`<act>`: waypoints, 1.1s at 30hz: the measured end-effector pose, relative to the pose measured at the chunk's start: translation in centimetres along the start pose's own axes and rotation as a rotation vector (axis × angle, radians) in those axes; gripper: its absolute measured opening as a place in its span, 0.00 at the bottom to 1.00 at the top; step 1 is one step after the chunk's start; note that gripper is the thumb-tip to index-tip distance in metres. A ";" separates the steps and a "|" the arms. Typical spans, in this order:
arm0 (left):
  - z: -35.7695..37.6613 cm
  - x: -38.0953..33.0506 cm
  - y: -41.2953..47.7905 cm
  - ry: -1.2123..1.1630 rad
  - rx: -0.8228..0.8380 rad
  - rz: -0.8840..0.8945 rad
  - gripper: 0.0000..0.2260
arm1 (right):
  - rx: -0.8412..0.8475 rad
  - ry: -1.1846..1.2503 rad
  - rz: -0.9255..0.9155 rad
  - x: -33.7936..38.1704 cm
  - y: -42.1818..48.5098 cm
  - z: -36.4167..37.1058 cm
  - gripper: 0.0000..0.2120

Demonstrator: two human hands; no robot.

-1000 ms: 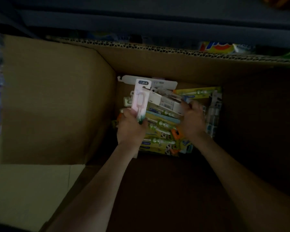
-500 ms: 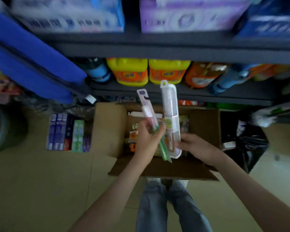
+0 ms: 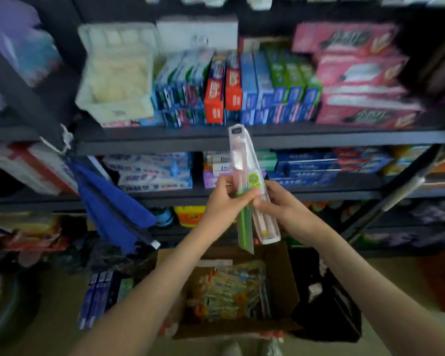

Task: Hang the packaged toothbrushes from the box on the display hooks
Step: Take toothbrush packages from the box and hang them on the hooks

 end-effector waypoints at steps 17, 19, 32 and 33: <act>-3.5 -25.0 -2.1 0.163 -0.271 0.404 0.19 | -0.203 -0.064 -0.525 23.5 1.0 -4.5 0.22; -4.2 -26.5 -2.1 0.196 -0.315 0.436 0.19 | -0.198 -0.126 -0.565 25.4 1.1 -4.7 0.26; -9.7 -34.2 -0.8 0.272 -0.607 0.455 0.18 | -0.258 -0.352 -0.718 34.8 4.4 -4.9 0.32; -10.1 -34.5 -0.8 0.274 -0.619 0.453 0.19 | -0.249 -0.368 -0.713 35.2 4.8 -4.5 0.32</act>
Point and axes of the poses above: each hand's wrist, its own y-axis towards the middle knuckle, its own z-axis out of the palm, x = y × z, the point moved 6 cm from there along y, towards the middle knuckle, and after that the axes turned 6 degrees about -z, right-handed, at the moved point
